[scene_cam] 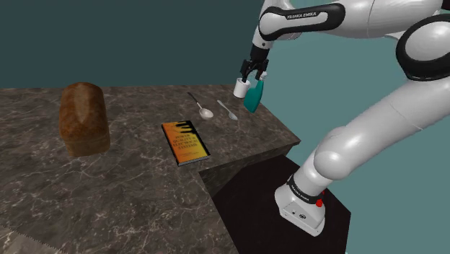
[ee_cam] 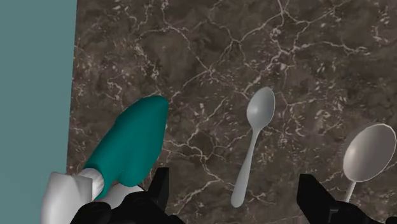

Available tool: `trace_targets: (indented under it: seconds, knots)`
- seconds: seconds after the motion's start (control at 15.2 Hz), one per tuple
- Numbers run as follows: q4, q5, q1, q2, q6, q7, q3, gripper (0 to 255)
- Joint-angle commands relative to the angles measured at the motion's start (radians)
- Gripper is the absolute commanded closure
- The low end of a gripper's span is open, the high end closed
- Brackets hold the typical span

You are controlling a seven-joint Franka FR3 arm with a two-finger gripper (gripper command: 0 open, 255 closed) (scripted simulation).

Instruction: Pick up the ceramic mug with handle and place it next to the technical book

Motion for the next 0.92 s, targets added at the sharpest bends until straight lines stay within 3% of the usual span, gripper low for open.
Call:
trace_targets:
  seconds: [0.0,0.86]
  knots:
    - [0.051,0.012,-0.008,0.082,0.033,-0.026,-0.023,0]
    - [0.470,0.161,-0.110,0.579,0.098,-0.181,-0.088,0]
